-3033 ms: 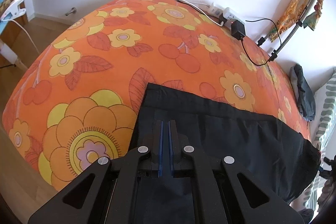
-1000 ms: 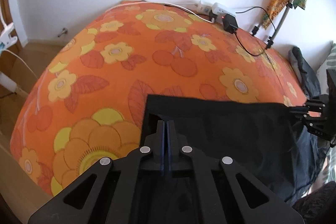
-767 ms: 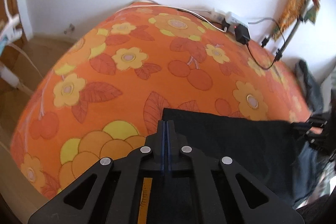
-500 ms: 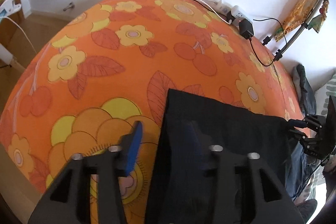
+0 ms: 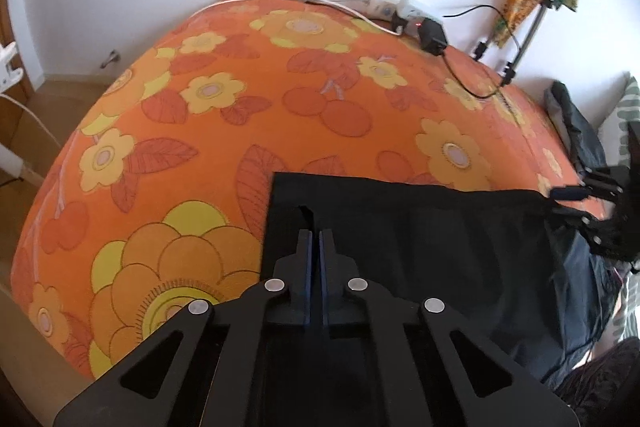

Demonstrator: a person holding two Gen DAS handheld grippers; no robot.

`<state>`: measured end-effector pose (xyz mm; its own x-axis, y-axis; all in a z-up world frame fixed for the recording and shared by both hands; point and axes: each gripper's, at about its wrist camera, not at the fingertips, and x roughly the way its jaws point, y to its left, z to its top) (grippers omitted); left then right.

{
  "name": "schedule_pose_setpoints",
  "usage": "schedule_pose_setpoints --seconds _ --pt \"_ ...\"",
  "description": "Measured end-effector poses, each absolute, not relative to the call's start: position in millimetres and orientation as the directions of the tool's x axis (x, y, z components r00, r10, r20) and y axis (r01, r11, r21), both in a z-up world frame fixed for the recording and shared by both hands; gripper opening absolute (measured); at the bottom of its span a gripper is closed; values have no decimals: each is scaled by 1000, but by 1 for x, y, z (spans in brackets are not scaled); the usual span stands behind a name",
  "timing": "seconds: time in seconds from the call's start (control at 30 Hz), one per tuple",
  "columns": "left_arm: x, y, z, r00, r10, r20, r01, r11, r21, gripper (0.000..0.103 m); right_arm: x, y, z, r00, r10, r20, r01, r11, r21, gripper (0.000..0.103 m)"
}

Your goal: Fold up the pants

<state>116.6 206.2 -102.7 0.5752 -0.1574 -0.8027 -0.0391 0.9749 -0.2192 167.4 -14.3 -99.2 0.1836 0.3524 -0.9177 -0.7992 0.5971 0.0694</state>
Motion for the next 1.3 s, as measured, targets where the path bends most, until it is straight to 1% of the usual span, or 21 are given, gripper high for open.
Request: schedule_pose_setpoints --seconds 0.07,0.13,0.17,0.2,0.23,0.3,0.5,0.63,0.77,0.83,0.93,1.0,1.03,1.07,1.1,1.13,1.17,1.23,1.3 --pt "115 203 -101 580 -163 -798 -26 975 -218 1 172 -10 -104 178 348 -920 -803 592 69 28" --pt "113 199 -96 595 -146 -790 -15 981 -193 1 175 -6 -111 171 338 -925 -803 592 67 28" --pt "112 198 -94 602 -141 -786 -12 982 -186 0 175 -5 -114 166 333 -928 -806 588 67 25" --pt "112 198 -91 609 -137 -781 -14 983 -184 0 173 -4 -116 174 325 -930 -810 584 53 11" --pt "111 199 -89 618 -133 -775 -17 983 -183 0 171 -3 -116 190 316 -930 -812 583 32 8" --pt "111 203 -85 635 -126 -762 -27 982 -184 0 167 -6 -112 214 323 -922 -808 589 19 6" --pt "121 210 -87 637 -126 -761 -43 979 -198 0 169 -15 -100 253 337 -907 -779 627 15 4" --pt "133 217 -95 629 -117 -769 -65 977 -202 0 174 -15 -104 274 307 -911 -748 663 -2 4" --pt "141 217 -103 615 -102 -782 -59 983 -174 0 180 -23 -105 254 333 -908 -710 701 59 4" --pt "145 221 -105 621 -79 -780 -76 984 -160 0 182 -26 -106 272 308 -912 -700 714 32 4" --pt "150 236 -106 617 -80 -783 -119 974 -193 0 187 -28 -113 269 265 -926 -681 732 11 4" --pt "148 248 -103 614 -121 -780 -130 959 -251 0 187 -25 -113 282 232 -931 -673 739 -20 5" --pt "145 252 -100 622 -113 -774 -142 957 -254 0 185 -24 -110 295 229 -928 -671 741 -31 8" --pt "140 256 -97 629 -111 -770 -147 955 -258 2 183 -21 -105 306 231 -924 -671 740 -37 10" --pt "137 258 -95 630 -115 -768 -148 953 -264 7 180 -19 -100 317 232 -920 -671 740 -44 14" --pt "131 261 -94 633 -119 -765 -152 950 -274 9 176 -16 -93 329 244 -912 -672 739 -45 20" --pt "127 262 -94 632 -124 -765 -153 948 -280 11 171 -13 -86 333 262 -906 -675 737 -35 23" --pt "116 264 -93 623 -127 -772 -155 947 -281 11 158 -4 -72 336 301 -892 -687 727 -13 32" --pt "106 263 -92 610 -139 -780 -145 948 -282 11 139 10 -59 309 364 -879 -717 696 36 34"
